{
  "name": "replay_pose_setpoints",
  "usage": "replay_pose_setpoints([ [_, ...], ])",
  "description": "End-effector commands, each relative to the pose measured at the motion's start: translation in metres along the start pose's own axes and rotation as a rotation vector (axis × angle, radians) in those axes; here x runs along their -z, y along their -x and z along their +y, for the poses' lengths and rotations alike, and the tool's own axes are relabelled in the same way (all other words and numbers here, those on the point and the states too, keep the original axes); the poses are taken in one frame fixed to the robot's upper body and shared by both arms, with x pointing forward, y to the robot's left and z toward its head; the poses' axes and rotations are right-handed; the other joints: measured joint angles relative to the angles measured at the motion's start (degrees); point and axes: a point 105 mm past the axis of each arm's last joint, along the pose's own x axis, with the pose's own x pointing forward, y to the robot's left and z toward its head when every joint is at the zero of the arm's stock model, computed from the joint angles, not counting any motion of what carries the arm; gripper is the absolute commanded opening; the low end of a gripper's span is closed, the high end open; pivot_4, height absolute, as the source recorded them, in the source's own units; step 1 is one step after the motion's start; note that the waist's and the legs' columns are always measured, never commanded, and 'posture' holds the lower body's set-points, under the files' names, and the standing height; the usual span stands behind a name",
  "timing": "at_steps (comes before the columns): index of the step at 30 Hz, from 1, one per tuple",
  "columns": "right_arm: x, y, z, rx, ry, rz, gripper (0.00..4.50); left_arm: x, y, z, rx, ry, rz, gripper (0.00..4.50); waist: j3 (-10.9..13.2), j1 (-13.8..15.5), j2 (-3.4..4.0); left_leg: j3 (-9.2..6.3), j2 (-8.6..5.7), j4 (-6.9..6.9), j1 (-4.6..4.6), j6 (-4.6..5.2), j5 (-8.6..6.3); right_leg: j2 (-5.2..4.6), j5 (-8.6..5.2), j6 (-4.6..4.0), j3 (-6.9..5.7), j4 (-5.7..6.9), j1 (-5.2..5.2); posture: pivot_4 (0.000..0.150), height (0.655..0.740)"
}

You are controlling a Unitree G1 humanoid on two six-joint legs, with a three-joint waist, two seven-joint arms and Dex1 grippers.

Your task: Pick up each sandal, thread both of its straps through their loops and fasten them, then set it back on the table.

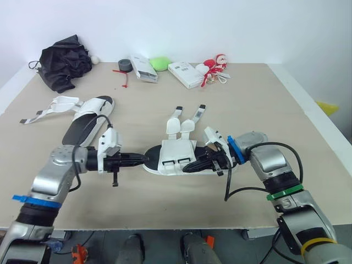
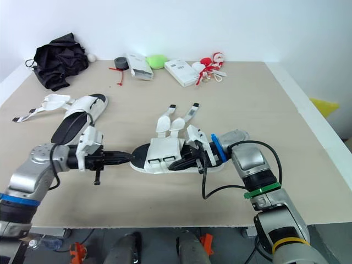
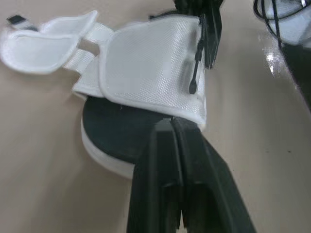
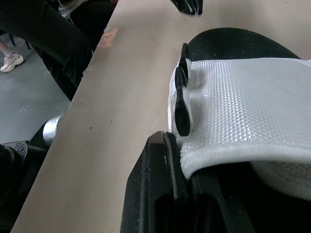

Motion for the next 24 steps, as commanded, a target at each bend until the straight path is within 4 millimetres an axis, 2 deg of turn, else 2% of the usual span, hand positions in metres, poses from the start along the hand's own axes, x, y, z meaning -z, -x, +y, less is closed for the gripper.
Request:
replay_pose_setpoints([
  [1, -0.007, -0.003, 0.009, -0.030, 0.029, -0.021, 0.00, 0.012, -0.013, 0.014, -0.007, -0.040, 0.066, 0.15, 0.0, 0.1, 0.00, -0.03, -0.01, 0.03, 0.00, 0.00, 0.00, 0.01, 0.00, 0.00, -0.02, 0.02, 0.01, 0.150, 0.7380],
  [7, -0.006, -0.004, 0.011, -0.023, 0.026, -0.023, 0.00, 0.021, -0.026, 0.006, 0.052, -0.039, 0.099, 0.15, 0.0, 0.1, 0.00, -0.07, -0.02, 0.08, -0.02, 0.00, 0.00, 0.00, -0.01, 0.02, -0.05, 0.03, 0.03, 0.150, 0.7380],
  [11, -0.005, -0.007, 0.009, -0.001, 0.022, -0.024, 0.00, 0.040, -0.028, -0.002, 0.051, -0.020, 0.151, 0.15, 0.0, 0.1, 0.00, -0.09, -0.02, 0.10, -0.02, 0.00, 0.00, -0.01, -0.01, 0.02, -0.06, 0.03, 0.06, 0.150, 0.7380],
  [18, -0.002, -0.006, 0.007, 0.014, 0.009, -0.014, 0.00, 0.030, -0.038, -0.011, 0.047, 0.059, 0.060, 0.15, -0.1, 0.1, 0.01, -0.13, -0.02, 0.11, 0.07, 0.00, 0.00, 0.00, 0.00, 0.02, -0.09, 0.05, 0.13, 0.150, 0.7380],
  [24, -0.002, -0.005, 0.004, 0.025, 0.002, -0.013, 0.00, 0.028, -0.036, -0.019, 0.081, 0.065, 0.101, 0.15, -0.1, 0.1, 0.02, -0.20, -0.02, 0.14, 0.07, 0.00, 0.00, 0.00, -0.01, 0.02, -0.15, 0.06, 0.16, 0.150, 0.7380],
])
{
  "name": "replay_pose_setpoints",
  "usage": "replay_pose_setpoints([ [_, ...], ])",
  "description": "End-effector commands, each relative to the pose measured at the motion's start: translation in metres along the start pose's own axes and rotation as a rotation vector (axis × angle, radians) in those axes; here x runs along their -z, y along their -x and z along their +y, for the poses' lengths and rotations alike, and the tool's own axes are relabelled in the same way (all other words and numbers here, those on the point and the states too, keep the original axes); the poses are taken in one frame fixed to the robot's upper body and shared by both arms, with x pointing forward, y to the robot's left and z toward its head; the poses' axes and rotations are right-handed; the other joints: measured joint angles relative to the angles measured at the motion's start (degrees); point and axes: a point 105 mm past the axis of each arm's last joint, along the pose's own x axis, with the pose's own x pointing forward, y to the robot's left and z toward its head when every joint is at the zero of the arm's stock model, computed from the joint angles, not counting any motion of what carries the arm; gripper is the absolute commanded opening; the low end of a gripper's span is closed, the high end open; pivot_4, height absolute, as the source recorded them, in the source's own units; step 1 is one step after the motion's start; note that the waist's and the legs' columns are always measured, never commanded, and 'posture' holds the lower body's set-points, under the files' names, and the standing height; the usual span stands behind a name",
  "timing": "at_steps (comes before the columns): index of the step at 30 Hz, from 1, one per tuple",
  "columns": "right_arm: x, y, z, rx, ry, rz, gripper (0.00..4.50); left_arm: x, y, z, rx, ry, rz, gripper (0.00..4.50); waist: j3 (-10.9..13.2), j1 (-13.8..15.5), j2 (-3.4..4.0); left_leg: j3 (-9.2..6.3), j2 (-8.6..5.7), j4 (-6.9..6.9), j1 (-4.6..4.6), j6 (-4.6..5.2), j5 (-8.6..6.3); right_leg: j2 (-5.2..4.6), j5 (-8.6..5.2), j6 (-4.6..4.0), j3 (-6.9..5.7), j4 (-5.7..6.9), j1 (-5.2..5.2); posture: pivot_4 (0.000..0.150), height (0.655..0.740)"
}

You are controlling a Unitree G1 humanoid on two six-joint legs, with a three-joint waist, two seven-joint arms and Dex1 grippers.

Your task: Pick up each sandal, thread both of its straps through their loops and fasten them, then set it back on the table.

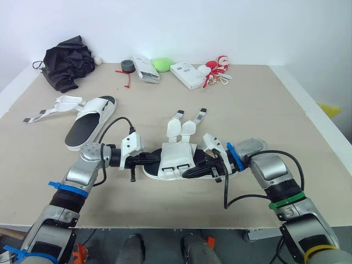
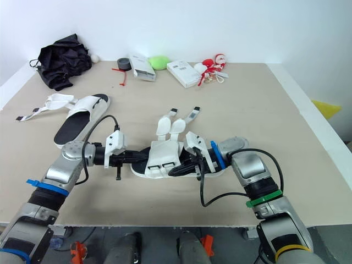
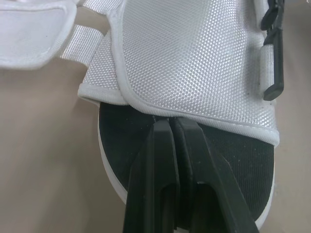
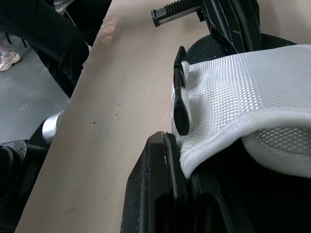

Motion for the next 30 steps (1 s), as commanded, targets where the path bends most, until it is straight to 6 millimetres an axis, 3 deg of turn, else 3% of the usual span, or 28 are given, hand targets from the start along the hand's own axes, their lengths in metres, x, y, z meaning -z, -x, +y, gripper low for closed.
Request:
replay_pose_setpoints([
  [1, -0.010, -0.001, 0.001, -0.013, 0.027, -0.023, 0.00, 0.019, -0.003, -0.018, 0.077, 0.039, 0.088, 0.15, 0.0, 0.0, 0.00, 0.00, 0.00, 0.00, 0.00, 0.00, 0.00, 0.00, 0.00, 0.00, 0.00, 0.00, 0.00, 0.150, 0.7380],
  [5, -0.011, 0.000, -0.001, -0.008, 0.026, -0.025, 0.00, 0.042, 0.006, -0.013, 0.052, 0.008, 0.203, 0.15, 0.0, 0.0, 0.00, -0.03, 0.00, 0.00, 0.01, 0.00, 0.00, 0.02, 0.00, -0.02, -0.02, 0.00, 0.00, 0.150, 0.7380],
  [14, -0.011, 0.003, -0.007, 0.037, 0.011, -0.028, 0.00, 0.072, 0.010, -0.018, 0.073, 0.022, 0.296, 0.15, -0.1, 0.0, 0.01, -0.02, 0.01, 0.00, 0.37, 0.01, 0.00, 0.01, 0.01, -0.12, -0.02, 0.00, 0.32, 0.150, 0.7380],
  [19, -0.005, 0.010, -0.003, 0.019, -0.043, -0.007, 1.83, 0.075, 0.007, -0.019, 0.074, 0.028, 0.290, 0.00, -0.5, 0.0, 0.09, 0.02, 0.02, 0.00, 0.83, -0.01, 0.00, 0.00, -0.19, -0.54, -0.02, 0.00, 0.79, 0.150, 0.7380],
  [20, -0.004, 0.011, 0.000, 0.011, -0.054, 0.001, 1.93, 0.075, 0.006, -0.019, 0.075, 0.030, 0.289, 0.00, -0.5, 0.0, 0.10, 0.02, 0.02, 0.00, 0.87, -0.01, -0.01, 0.00, -0.21, -0.59, -0.01, 0.00, 0.83, 0.150, 0.7380],
  [21, -0.003, 0.016, 0.003, 0.003, -0.071, -0.004, 2.54, 0.076, 0.005, -0.020, 0.075, 0.033, 0.286, 0.00, -0.6, 0.0, 0.15, 0.01, 0.02, 0.00, 0.89, -0.01, -0.01, 0.00, -0.23, -0.61, -0.01, 0.00, 0.84, 0.150, 0.7380],
  [26, -0.014, 0.039, 0.011, -0.003, -0.124, -0.063, 4.45, 0.076, 0.001, -0.021, 0.077, 0.037, 0.277, 0.00, -1.1, -0.1, 0.43, 0.03, 0.02, -0.01, 0.90, -0.02, -0.01, -0.02, -0.26, -0.66, -0.01, 0.00, 0.84, 0.150, 0.7380],
  [30, -0.029, 0.069, 0.004, 0.058, -0.171, -0.118, 4.45, 0.075, -0.003, -0.020, 0.074, 0.033, 0.266, 0.00, -1.2, 0.0, 0.46, 0.04, -0.01, -0.01, 0.92, -0.02, -0.01, -0.07, -0.26, -0.67, 0.00, -0.01, 0.84, 0.150, 0.7380],
])
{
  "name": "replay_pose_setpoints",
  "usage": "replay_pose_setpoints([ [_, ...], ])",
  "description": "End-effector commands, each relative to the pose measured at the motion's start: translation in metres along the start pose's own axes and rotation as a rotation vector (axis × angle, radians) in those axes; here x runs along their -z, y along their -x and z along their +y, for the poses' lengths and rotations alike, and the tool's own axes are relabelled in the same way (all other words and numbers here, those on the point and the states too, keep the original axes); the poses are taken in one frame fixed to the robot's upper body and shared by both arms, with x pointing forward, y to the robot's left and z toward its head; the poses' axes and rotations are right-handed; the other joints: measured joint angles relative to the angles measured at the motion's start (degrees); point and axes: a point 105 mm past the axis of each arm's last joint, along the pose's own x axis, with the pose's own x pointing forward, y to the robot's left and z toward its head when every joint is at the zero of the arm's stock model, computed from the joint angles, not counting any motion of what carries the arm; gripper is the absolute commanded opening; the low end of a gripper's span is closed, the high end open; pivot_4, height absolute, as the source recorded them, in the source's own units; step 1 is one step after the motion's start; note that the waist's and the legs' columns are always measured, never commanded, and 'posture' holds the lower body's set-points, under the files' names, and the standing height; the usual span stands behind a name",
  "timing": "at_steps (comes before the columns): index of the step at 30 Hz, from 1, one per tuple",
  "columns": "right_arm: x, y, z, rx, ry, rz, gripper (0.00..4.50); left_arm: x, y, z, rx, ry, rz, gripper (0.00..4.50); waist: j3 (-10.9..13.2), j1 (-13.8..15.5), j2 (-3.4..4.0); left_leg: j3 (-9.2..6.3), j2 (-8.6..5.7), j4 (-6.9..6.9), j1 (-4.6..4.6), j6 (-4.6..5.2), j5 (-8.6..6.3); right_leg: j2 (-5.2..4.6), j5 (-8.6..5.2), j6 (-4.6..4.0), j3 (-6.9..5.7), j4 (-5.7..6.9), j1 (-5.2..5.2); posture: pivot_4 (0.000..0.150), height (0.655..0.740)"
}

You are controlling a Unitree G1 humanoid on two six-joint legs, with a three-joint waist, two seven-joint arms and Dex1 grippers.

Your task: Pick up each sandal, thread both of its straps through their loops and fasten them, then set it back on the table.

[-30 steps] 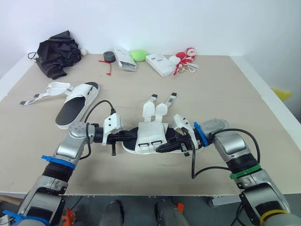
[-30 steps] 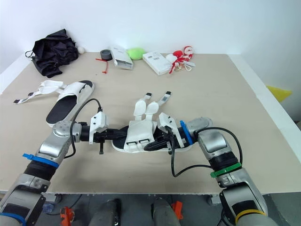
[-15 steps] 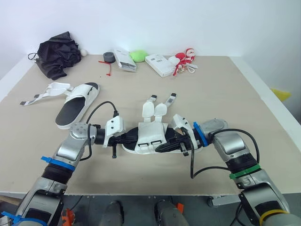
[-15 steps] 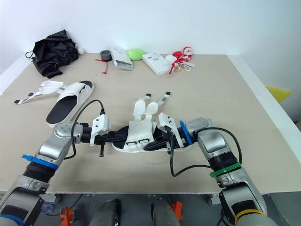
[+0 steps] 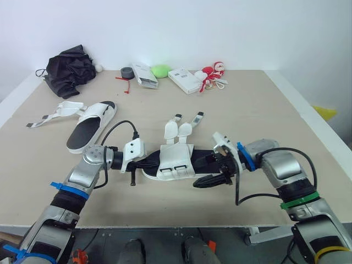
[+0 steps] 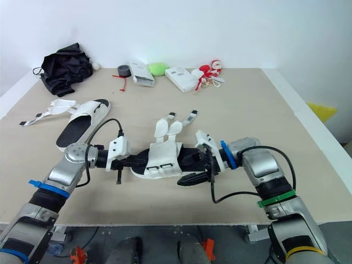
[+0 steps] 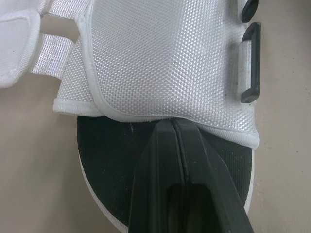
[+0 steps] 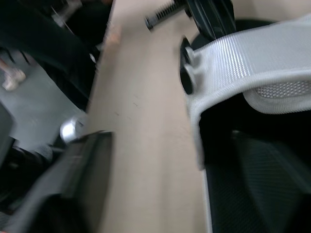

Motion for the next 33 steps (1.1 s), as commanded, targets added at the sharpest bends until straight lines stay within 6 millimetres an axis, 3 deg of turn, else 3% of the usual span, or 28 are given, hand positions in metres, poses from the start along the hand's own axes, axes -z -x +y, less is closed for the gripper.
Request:
replay_pose_setpoints([
  [1, -0.031, 0.026, -0.004, 0.044, 0.016, -0.080, 4.45, 0.052, -0.009, -0.027, 0.074, 0.134, 0.174, 0.00, 0.0, 0.0, 0.05, 0.02, -0.01, 0.00, 0.01, 0.00, 0.00, -0.03, 0.00, 0.00, 0.00, 0.00, 0.00, 0.150, 0.7380],
  [4, -0.057, 0.047, -0.025, 0.142, -0.058, -0.185, 4.45, 0.051, -0.011, -0.027, 0.076, 0.124, 0.171, 0.00, -0.1, 0.0, 0.11, 0.15, -0.05, 0.00, 0.08, 0.00, 0.00, -0.16, 0.00, 0.00, 0.01, 0.00, -0.01, 0.150, 0.7380],
  [7, -0.062, 0.050, -0.045, 0.220, -0.116, -0.196, 4.45, 0.051, -0.012, -0.027, 0.075, 0.119, 0.170, 0.00, -0.2, -0.1, 0.04, 0.27, -0.12, 0.00, 0.16, -0.02, -0.01, -0.32, 0.00, 0.00, 0.01, -0.02, -0.06, 0.150, 0.7380],
  [9, -0.055, 0.043, -0.059, 0.266, -0.157, -0.131, 4.45, 0.050, -0.013, -0.027, 0.075, 0.114, 0.170, 0.00, -0.2, 0.0, -0.06, 0.30, -0.16, 0.00, 0.24, -0.05, -0.03, -0.39, -0.01, 0.00, 0.00, -0.06, -0.10, 0.150, 0.7380],
  [18, -0.045, 0.012, -0.079, 0.217, -0.229, -0.021, 4.45, 0.045, -0.012, -0.028, 0.074, 0.085, 0.164, 0.00, -0.3, 0.2, 0.07, 0.38, -0.27, -0.07, -0.08, -0.01, -0.06, -0.52, -0.24, 0.23, 0.01, -0.12, -0.01, 0.150, 0.7380],
  [27, -0.056, -0.013, -0.090, 0.212, -0.259, -0.086, 4.45, 0.040, -0.013, -0.027, 0.072, 0.039, 0.145, 0.00, -0.3, 0.0, 0.07, 0.30, -0.26, -0.14, -0.08, -0.01, -0.06, -0.47, -0.26, 0.26, -0.01, -0.11, 0.00, 0.150, 0.7380],
  [33, -0.074, -0.023, -0.098, 0.248, -0.267, -0.224, 4.45, 0.038, -0.013, -0.029, 0.063, 0.046, 0.110, 0.00, -0.3, 0.0, 0.08, 0.27, -0.28, -0.22, -0.08, -0.01, -0.06, -0.47, -0.29, 0.28, -0.01, -0.11, 0.00, 0.150, 0.7380],
])
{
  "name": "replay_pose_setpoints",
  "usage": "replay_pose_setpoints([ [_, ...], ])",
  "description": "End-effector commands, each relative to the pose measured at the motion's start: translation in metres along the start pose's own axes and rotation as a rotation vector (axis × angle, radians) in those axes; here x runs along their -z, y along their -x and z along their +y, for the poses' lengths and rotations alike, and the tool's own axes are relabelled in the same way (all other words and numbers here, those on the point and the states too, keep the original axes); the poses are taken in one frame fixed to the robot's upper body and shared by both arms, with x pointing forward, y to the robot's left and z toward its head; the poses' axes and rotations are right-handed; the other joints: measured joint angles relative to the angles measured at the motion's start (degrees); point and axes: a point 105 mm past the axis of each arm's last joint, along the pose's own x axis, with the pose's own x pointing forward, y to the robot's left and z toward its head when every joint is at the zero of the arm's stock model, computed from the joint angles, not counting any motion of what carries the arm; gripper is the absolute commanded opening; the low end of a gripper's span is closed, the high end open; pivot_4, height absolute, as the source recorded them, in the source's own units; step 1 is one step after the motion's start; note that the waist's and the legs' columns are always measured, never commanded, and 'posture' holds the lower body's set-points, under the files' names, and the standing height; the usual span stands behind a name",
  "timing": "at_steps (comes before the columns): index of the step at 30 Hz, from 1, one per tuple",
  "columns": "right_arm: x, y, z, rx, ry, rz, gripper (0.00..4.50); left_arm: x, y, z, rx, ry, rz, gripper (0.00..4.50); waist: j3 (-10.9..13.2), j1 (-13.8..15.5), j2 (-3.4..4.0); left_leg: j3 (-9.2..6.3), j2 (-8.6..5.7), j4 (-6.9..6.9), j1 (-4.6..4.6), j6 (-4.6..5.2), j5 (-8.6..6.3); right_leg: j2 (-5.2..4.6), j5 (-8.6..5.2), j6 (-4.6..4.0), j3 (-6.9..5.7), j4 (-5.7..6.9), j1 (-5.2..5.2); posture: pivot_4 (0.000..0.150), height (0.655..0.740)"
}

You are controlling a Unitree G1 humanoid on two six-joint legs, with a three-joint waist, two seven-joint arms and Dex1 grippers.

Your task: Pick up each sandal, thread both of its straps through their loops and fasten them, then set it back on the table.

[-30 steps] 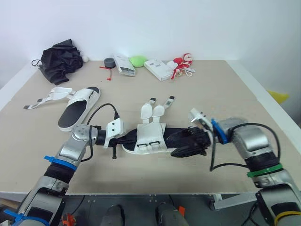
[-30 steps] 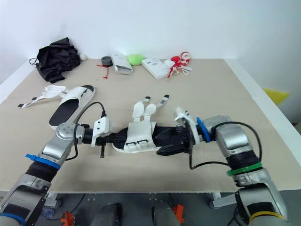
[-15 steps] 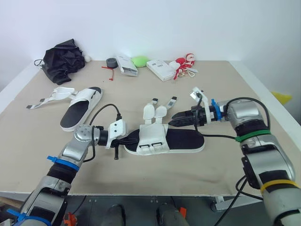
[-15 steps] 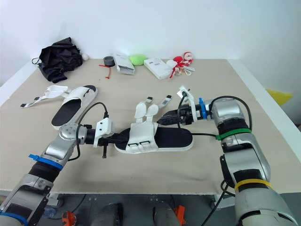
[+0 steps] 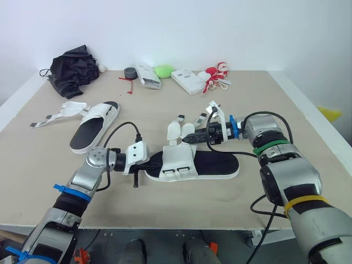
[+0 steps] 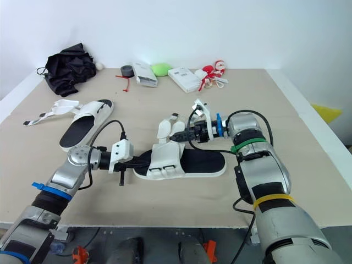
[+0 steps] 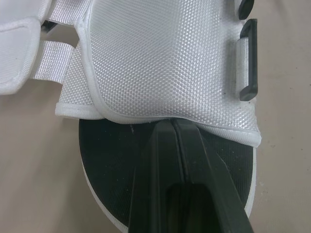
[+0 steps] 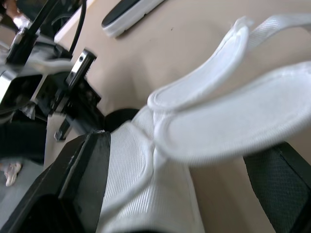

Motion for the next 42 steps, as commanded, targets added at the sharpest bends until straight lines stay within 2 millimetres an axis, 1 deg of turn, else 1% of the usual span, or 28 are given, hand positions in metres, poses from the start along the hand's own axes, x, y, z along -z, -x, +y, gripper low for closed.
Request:
replay_pose_setpoints([
  [1, -0.032, 0.000, 0.007, 0.006, 0.043, -0.124, 4.45, 0.041, -0.006, -0.027, 0.072, 0.102, 0.129, 0.00, 0.0, 0.0, 0.00, 0.00, 0.00, 0.00, -0.01, 0.00, 0.00, 0.00, 0.00, 0.00, 0.00, 0.00, 0.00, 0.150, 0.7380],
  [4, -0.036, -0.003, 0.004, 0.031, 0.033, -0.169, 4.45, 0.044, -0.003, -0.028, 0.073, 0.103, 0.136, 0.00, 0.0, 0.0, 0.00, -0.01, -0.02, -0.02, -0.01, 0.00, 0.00, -0.01, -0.02, 0.02, 0.00, 0.00, 0.00, 0.150, 0.7380],
  [7, -0.046, -0.007, 0.003, 0.051, 0.014, -0.248, 4.45, 0.045, -0.002, -0.027, 0.068, 0.101, 0.145, 0.00, 0.0, 0.0, 0.00, -0.02, -0.01, -0.08, 0.01, 0.00, 0.00, -0.01, -0.04, -0.01, 0.00, 0.00, -0.01, 0.150, 0.7380],
  [16, -0.068, -0.017, 0.007, 0.071, -0.009, -0.388, 4.45, 0.044, -0.002, -0.028, 0.065, 0.105, 0.141, 0.00, 0.0, -0.1, 0.00, -0.03, -0.01, -0.16, 0.02, 0.00, 0.00, 0.00, -0.06, -0.03, 0.00, -0.01, -0.02, 0.150, 0.7380],
  [22, -0.076, -0.014, 0.001, 0.136, -0.015, -0.439, 4.45, 0.044, -0.003, -0.031, 0.068, 0.109, 0.140, 0.00, 0.0, 0.0, 0.00, -0.03, -0.02, -0.21, 0.02, 0.00, 0.00, 0.00, -0.10, -0.03, 0.00, -0.02, -0.02, 0.150, 0.7380],
  [26, -0.087, -0.008, -0.003, 0.197, -0.008, -0.495, 4.45, 0.044, -0.005, -0.032, 0.073, 0.111, 0.137, 0.00, 0.0, 0.0, 0.00, -0.04, -0.02, -0.29, 0.02, 0.00, 0.00, 0.00, -0.13, -0.04, 0.00, -0.02, -0.04, 0.150, 0.7380],
  [28, -0.088, -0.007, -0.003, 0.203, -0.007, -0.501, 4.45, 0.044, -0.007, -0.033, 0.076, 0.110, 0.135, 0.00, 0.0, 0.0, 0.00, -0.04, -0.02, -0.29, 0.02, 0.00, 0.00, -0.01, -0.14, -0.04, 0.00, -0.02, -0.04, 0.150, 0.7380],
  [29, -0.087, -0.006, -0.005, 0.215, -0.010, -0.500, 4.22, 0.043, -0.008, -0.033, 0.078, 0.110, 0.134, 0.00, 0.0, 0.0, 0.00, -0.04, -0.03, -0.30, 0.02, 0.00, 0.00, -0.01, -0.15, -0.05, 0.00, -0.02, -0.04, 0.150, 0.7380],
  [30, -0.086, -0.005, -0.005, 0.212, -0.007, -0.500, 3.75, 0.043, -0.008, -0.034, 0.081, 0.111, 0.132, 0.00, 0.0, 0.0, 0.00, -0.05, -0.03, -0.30, 0.02, 0.00, 0.00, -0.01, -0.15, -0.05, 0.00, -0.02, -0.04, 0.150, 0.7380],
  [31, -0.086, -0.004, -0.006, 0.210, -0.005, -0.500, 3.75, 0.043, -0.009, -0.035, 0.083, 0.112, 0.131, 0.00, 0.0, 0.0, 0.00, -0.04, -0.03, -0.30, 0.02, 0.00, 0.00, -0.01, -0.15, -0.05, 0.00, -0.03, -0.04, 0.150, 0.7380],
  [32, -0.086, -0.002, -0.006, 0.206, -0.003, -0.498, 3.23, 0.043, -0.010, -0.035, 0.085, 0.113, 0.130, 0.00, 0.0, 0.0, 0.00, -0.04, -0.03, -0.30, 0.02, 0.00, 0.00, -0.01, -0.15, -0.05, 0.00, -0.03, -0.04, 0.150, 0.7380],
  [34, -0.088, 0.001, -0.004, 0.189, 0.012, -0.505, 2.48, 0.043, -0.011, -0.037, 0.090, 0.116, 0.128, 0.00, 0.0, 0.0, 0.00, -0.04, -0.03, -0.30, 0.02, 0.00, 0.00, -0.01, -0.16, -0.06, 0.00, -0.04, -0.04, 0.150, 0.7380],
  [35, -0.089, 0.002, -0.002, 0.182, 0.024, -0.507, 2.21, 0.044, -0.011, -0.038, 0.091, 0.116, 0.128, 0.00, 0.0, 0.0, 0.00, -0.04, -0.03, -0.30, 0.02, 0.00, 0.00, -0.02, -0.16, -0.06, 0.00, -0.05, -0.04, 0.150, 0.7380],
  [36, -0.090, 0.003, -0.001, 0.174, 0.040, -0.507, 1.67, 0.043, -0.012, -0.038, 0.092, 0.116, 0.127, 0.00, 0.0, 0.0, 0.00, -0.05, -0.05, -0.31, 0.02, 0.00, 0.00, -0.03, -0.17, -0.06, 0.00, -0.05, -0.03, 0.150, 0.7380],
  [37, -0.092, 0.004, 0.001, 0.166, 0.055, -0.507, 1.29, 0.043, -0.012, -0.038, 0.092, 0.116, 0.127, 0.00, 0.0, 0.0, 0.00, -0.05, -0.07, -0.31, 0.02, 0.00, 0.00, -0.05, -0.19, -0.05, 0.00, -0.06, -0.02, 0.150, 0.7380],
  [38, -0.092, 0.005, 0.002, 0.156, 0.068, -0.507, 1.03, 0.043, -0.013, -0.038, 0.093, 0.117, 0.126, 0.00, 0.0, 0.0, 0.00, -0.05, -0.08, -0.32, 0.02, 0.00, 0.00, -0.05, -0.19, -0.04, 0.00, -0.07, -0.02, 0.150, 0.7380],
  [40, -0.093, 0.007, 0.007, 0.117, 0.095, -0.510, 0.18, 0.043, -0.013, -0.039, 0.095, 0.117, 0.125, 0.00, 0.0, 0.0, 0.00, -0.07, -0.17, -0.38, 0.01, 0.00, -0.01, -0.12, -0.25, 0.02, 0.01, -0.09, -0.01, 0.150, 0.7380],
  [41, -0.092, 0.007, 0.008, 0.105, 0.098, -0.504, 0.07, 0.043, -0.014, -0.039, 0.096, 0.116, 0.124, 0.00, 0.0, 0.0, 0.00, -0.08, -0.17, -0.38, 0.01, 0.00, -0.01, -0.13, -0.26, 0.02, 0.01, -0.09, -0.01, 0.150, 0.7380],
  [42, -0.091, 0.008, 0.009, 0.091, 0.101, -0.498, 0.07, 0.042, -0.014, -0.039, 0.098, 0.116, 0.124, 0.00, 0.0, 0.1, 0.00, -0.10, -0.20, -0.38, 0.00, 0.00, -0.01, -0.13, -0.28, 0.03, 0.01, -0.09, 0.00, 0.150, 0.7380],
])
